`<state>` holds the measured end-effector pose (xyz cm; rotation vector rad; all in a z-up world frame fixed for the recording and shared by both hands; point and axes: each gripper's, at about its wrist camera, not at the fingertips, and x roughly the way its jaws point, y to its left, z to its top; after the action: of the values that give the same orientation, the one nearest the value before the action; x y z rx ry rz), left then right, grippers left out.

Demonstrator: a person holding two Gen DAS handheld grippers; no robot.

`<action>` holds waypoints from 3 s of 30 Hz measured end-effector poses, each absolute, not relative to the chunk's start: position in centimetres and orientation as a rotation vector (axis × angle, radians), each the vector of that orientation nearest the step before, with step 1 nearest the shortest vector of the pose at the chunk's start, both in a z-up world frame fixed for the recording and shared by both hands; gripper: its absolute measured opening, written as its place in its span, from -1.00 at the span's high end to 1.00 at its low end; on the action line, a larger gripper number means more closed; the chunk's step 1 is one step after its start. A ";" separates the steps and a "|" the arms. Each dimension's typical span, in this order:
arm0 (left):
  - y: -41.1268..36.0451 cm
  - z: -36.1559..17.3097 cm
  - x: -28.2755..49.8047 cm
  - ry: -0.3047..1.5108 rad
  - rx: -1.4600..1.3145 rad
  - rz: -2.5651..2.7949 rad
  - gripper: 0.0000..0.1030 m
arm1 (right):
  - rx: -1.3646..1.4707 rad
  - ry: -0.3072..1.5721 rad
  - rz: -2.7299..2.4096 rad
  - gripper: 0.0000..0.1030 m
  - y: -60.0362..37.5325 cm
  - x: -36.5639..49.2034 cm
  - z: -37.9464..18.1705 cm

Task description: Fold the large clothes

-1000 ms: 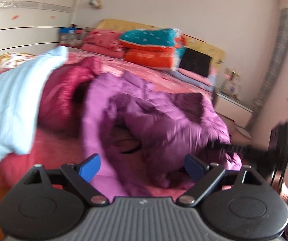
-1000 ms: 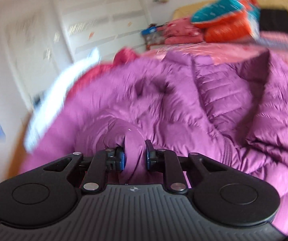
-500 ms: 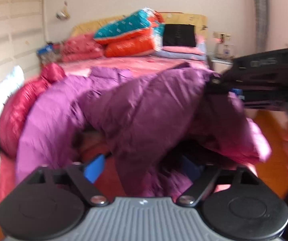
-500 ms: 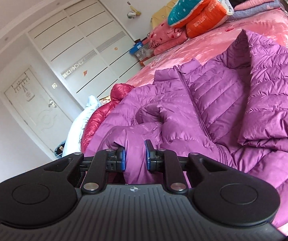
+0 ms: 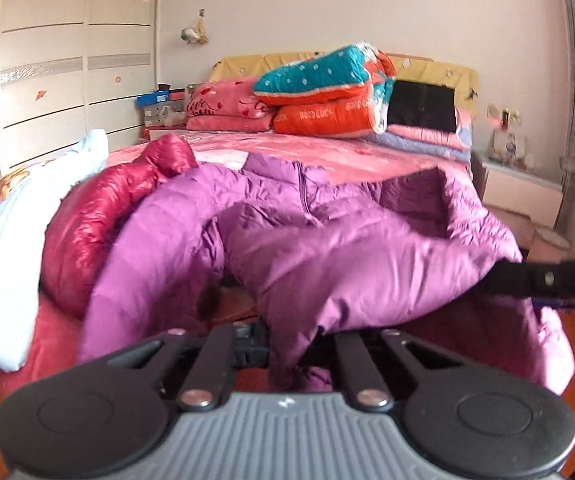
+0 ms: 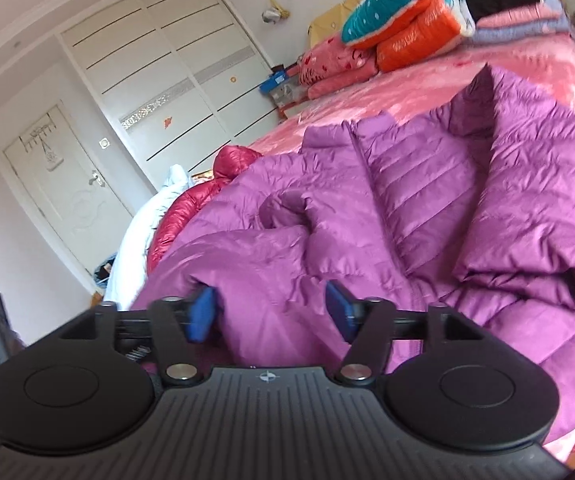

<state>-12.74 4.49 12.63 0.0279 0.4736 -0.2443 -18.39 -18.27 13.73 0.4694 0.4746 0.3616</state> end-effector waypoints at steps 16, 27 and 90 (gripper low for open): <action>9.2 15.8 -18.1 0.506 -0.144 -0.266 0.94 | 0.546 0.370 0.196 -1.00 -24.7 -22.4 13.7; 9.7 13.7 -19.6 0.528 -0.008 -0.241 1.00 | 0.593 0.413 0.096 -1.00 -26.4 -22.8 11.6; 9.8 8.6 -11.2 0.813 -0.265 -0.332 -0.17 | 0.627 0.541 -0.349 -1.00 -37.6 -22.4 5.7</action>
<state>-11.23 9.81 8.64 -0.2647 0.8135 -0.3315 -22.38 -37.59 5.75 0.6268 0.5409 -0.3487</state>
